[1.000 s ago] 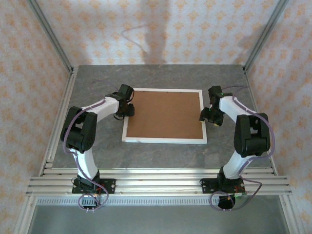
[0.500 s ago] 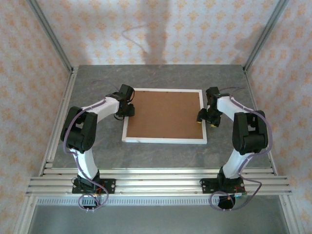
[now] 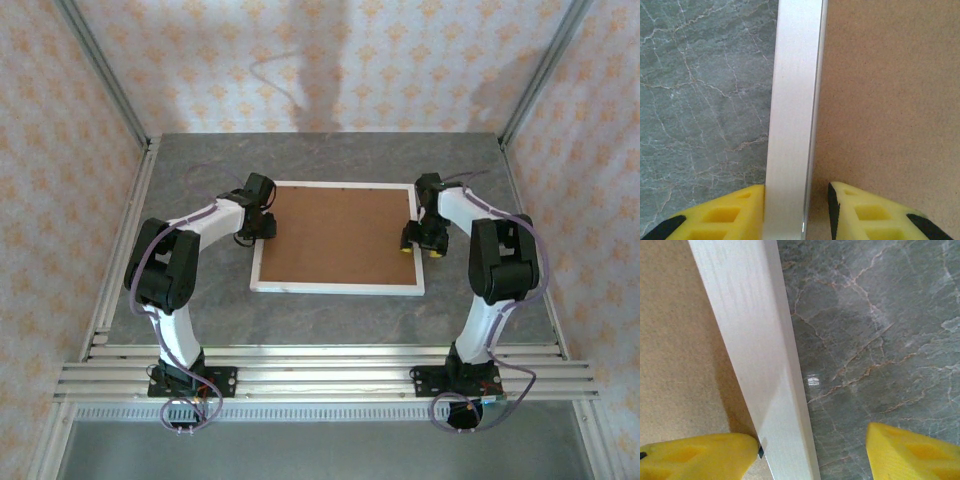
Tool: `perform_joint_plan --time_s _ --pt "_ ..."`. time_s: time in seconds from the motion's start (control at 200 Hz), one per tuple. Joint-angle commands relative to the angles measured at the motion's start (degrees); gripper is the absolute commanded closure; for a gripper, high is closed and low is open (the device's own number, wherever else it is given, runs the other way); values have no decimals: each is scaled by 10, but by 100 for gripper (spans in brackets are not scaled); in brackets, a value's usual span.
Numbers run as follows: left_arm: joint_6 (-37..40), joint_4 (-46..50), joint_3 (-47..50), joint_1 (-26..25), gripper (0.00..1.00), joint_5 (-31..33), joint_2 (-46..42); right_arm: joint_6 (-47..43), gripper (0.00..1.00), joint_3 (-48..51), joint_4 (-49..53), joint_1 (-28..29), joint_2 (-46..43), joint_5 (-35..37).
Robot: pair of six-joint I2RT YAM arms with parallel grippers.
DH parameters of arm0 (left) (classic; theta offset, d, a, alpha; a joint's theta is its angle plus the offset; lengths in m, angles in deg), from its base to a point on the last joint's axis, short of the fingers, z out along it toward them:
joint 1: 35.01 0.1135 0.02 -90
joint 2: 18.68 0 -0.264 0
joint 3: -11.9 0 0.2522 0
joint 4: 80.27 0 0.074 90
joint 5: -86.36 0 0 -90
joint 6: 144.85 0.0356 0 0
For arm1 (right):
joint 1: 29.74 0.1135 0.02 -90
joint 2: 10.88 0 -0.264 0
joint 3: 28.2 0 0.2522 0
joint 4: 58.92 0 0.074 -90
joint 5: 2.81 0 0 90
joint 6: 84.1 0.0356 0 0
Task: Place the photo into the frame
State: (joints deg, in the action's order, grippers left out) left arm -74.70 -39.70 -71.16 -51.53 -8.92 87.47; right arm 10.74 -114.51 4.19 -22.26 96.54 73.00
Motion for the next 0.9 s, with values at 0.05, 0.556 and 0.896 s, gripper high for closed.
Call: perform_joint_plan --time_s 0.05,0.556,0.896 --pt "-6 5 -3 -12 64 1 -24 -7 33 4 -8 18 -9 -30" --pt "-7 6 -6 -4 63 1 -36 18 32 -2 8 -18 -100 75" --pt "-10 4 -4 -4 63 -7 -21 28 32 44 -13 -17 -84 67"
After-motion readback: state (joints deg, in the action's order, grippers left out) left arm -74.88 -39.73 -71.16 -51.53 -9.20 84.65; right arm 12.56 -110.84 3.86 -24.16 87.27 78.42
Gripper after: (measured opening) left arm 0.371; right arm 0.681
